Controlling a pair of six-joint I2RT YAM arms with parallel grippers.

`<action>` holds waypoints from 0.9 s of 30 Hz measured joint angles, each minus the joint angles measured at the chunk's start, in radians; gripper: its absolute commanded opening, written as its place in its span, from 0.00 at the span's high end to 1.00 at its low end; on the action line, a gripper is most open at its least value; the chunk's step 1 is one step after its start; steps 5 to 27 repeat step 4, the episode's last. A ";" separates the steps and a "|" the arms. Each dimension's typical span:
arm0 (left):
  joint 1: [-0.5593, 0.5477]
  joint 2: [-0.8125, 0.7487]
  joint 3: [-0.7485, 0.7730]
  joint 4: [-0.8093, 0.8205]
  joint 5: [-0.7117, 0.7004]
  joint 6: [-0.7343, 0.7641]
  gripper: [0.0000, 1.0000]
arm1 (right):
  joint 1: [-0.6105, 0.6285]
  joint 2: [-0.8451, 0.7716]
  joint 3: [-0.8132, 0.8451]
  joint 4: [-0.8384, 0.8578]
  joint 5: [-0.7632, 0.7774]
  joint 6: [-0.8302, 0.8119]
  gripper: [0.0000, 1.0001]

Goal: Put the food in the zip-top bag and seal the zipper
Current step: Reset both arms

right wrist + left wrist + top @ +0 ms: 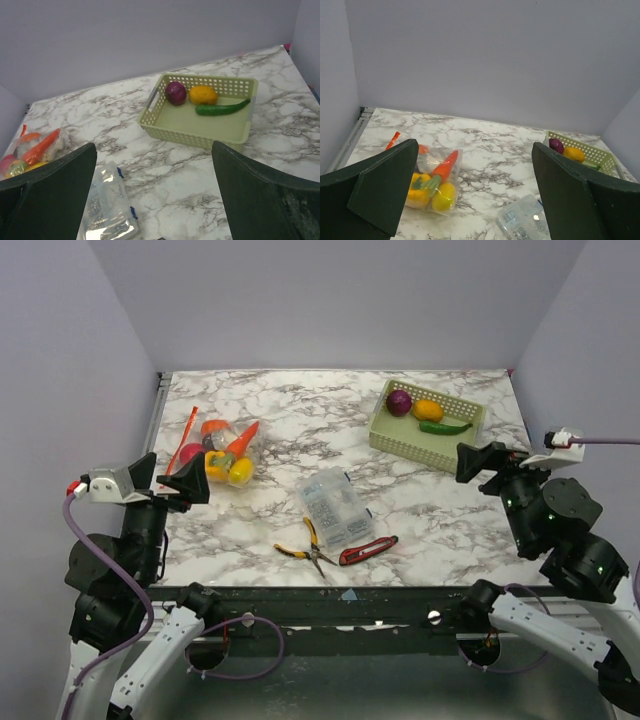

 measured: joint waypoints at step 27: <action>0.000 -0.002 -0.013 0.015 -0.003 0.002 0.02 | 0.000 -0.025 -0.002 -0.014 0.051 0.010 0.00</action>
